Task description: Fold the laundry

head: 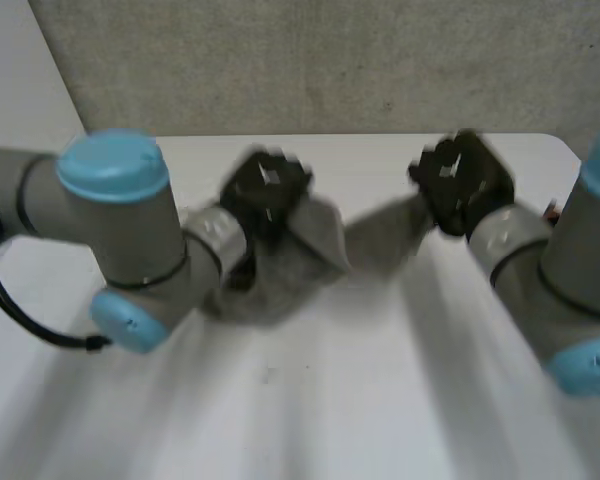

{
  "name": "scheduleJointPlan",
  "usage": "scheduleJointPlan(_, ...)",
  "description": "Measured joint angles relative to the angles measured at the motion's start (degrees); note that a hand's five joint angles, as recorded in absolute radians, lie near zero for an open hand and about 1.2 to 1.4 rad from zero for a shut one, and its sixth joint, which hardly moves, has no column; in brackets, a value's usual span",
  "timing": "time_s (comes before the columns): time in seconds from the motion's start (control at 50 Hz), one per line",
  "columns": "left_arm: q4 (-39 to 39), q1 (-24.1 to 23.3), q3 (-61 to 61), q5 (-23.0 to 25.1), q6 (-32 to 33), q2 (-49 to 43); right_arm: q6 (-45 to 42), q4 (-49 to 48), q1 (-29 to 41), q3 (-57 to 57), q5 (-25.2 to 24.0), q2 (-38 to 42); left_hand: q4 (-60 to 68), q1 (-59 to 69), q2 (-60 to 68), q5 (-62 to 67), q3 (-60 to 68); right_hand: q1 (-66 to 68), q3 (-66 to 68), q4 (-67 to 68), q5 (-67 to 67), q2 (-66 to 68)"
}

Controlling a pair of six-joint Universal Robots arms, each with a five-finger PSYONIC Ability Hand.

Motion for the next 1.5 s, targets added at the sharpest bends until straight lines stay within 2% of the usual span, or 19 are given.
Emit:
scheduleJointPlan(0.06, 4.77, -0.06, 3.79, -10.06, -4.57, 3.37, 0.81, -1.96, -0.57, -7.29, 3.56, 0.81, 0.46, 0.42, 0.43, 0.25, 0.49, 0.0, 0.0, 0.0, 0.05, 0.0)
scheduleJointPlan(0.12, 7.52, 0.0, 5.09, -16.31, -9.37, 7.04, 2.49, -3.98, -0.57, -12.59, 6.69, 1.35, 0.64, 0.44, 0.61, 0.67, 0.78, 0.0, 0.0, 0.0, 0.1, 0.0)
scheduleJointPlan(0.22, 8.94, -0.11, 2.04, -19.53, -15.74, 11.82, 5.35, -5.78, -0.34, -15.99, 8.27, 1.94, 0.71, 0.45, 0.67, 0.67, 0.94, 0.0, 0.0, 0.22, 0.19, 0.0)
scheduleJointPlan(0.24, 9.07, -0.66, -2.82, -19.76, -18.36, 13.76, 6.93, -6.24, 0.21, -16.13, 7.97, 2.6, 0.8, 0.46, 0.68, 0.67, 0.94, 0.0, 0.0, 0.23, 0.28, 0.0)
scheduleJointPlan(0.42, 8.57, -4.85, -27.22, -19.63, -19.93, 14.97, 6.79, -4.55, 3.2, -12.48, 6.46, 6.66, 0.26, 0.47, 0.38, 0.67, 0.87, 0.0, 0.0, 0.24, 0.42, 0.0)
scheduleJointPlan(0.46, 8.04, -5.33, -29.39, -19.65, -19.82, 14.96, 6.57, -4.1, 3.2, -12.24, 6.42, 7.01, -5.41, -1.16, -5.86, -2.51, -4.8, 0.0, 0.0, 0.24, 0.42, 0.0)
scheduleJointPlan(0.5, 6.18, -6.47, -32.79, -19.68, -19.63, 15.02, 6.32, -3.45, 3.0, -12.0, 6.36, 7.35, -18.19, -16.71, -18.11, -16.48, -17.55, 0.0, 0.0, 0.24, 0.42, 0.0)
scheduleJointPlan(0.54, 2.42, -7.98, -34.73, -19.59, -19.47, 15.72, 6.14, -2.66, 2.14, -11.59, 6.27, 7.56, -34.67, -32.74, -35.82, -32.94, -35.17, 0.0, 0.0, 0.24, 0.42, 0.0)
scheduleJointPlan(0.56, 2.42, -7.98, -34.73, -19.59, -19.47, 15.72, 6.14, -2.66, 2.14, -11.59, 6.27, 7.56, -34.67, -32.74, -35.82, -32.94, -35.17, 0.0, 0.0, 0.24, 0.42, 0.0)
scheduleJointPlan(0.58, -1.18, -9.0, -34.78, -19.5, -19.4, 16.92, 6.14, -2.21, 1.01, -11.0, 6.12, 7.57, -45.8, -42.05, -46.11, -44.06, -45.52, 0.0, 0.0, 0.24, 0.42, 0.0)
scheduleJointPlan(0.7, -7.77, -8.91, -29.21, -19.24, -18.25, 20.76, 6.37, -2.01, -0.57, -8.91, 5.78, 7.46, -55.9, -52.09, -55.88, -54.05, -55.26, 0.0, 0.0, 0.24, 0.42, 0.0)
scheduleJointPlan(0.82, -8.44, -3.94, -21.05, -17.34, -11.85, 20.93, 6.25, -2.23, -0.88, -6.57, 5.57, 7.72, -56.71, -52.9, -56.62, -54.58, -56.0, 0.0, 0.0, 0.24, 0.43, 0.0)
scheduleJointPlan(0.92, -7.85, -1.41, -17.31, -13.33, -6.4, 18.21, 6.16, -2.32, -0.88, -5.69, 5.56, 8.05, -56.71, -52.9, -56.61, -54.58, -55.99, 0.0, 0.0, 0.24, 0.43, 0.0)
scheduleJointPlan(0.94, -7.56, -0.46, -15.51, -10.15, -3.23, 15.74, 6.11, -2.32, -0.85, -5.4, 5.56, 8.2, -56.71, -52.9, -56.61, -54.58, -55.99, 0.0, 0.0, 0.24, 0.43, 0.0)
scheduleJointPlan(0.96, -7.45, -0.19, -14.85, -8.96, -2.11, 14.74, 6.1, -2.32, -0.84, -5.32, 5.55, 8.26, -56.71, -52.9, -56.61, -54.58, -55.99, 0.0, 0.0, 0.24, 0.43, 0.0)
scheduleJointPlan(1.02, -7.18, 0.53, -12.05, -4.79, 1.95, 9.86, 6.04, -2.29, -0.81, -5.1, 5.55, 8.61, -48.51, -44.47, -48.4, -46.58, -47.93, 0.0, 0.0, 0.24, 0.46, 0.0)
scheduleJointPlan(1.08, -7.11, 0.72, -9.84, -3.17, 4.3, 6.34, 5.93, -2.28, -0.8, -4.97, 5.52, 9.04, -43.58, -40.09, -43.49, -41.99, -42.99, 0.0, 0.0, 0.24, 0.47, 0.0)
scheduleJointPlan(1.44, -7.05, 1.19, -3.22, -2.24, 14.6, -6.54, 2.29, -2.58, -0.02, -4.07, 5.48, 10.87, -38.98, -35.6, -38.87, -37.15, -38.41, 0.0, 0.0, 0.24, 0.54, 0.0)
scheduleJointPlan(1.5, -7.08, 1.38, -3.12, -2.26, 16.64, -7.48, 2.27, -2.58, 0.01, -4.07, 5.46, 10.88, -35.27, -31.34, -35.2, -33.52, -34.73, 0.0, 0.0, 0.24, 0.54, 0.0)
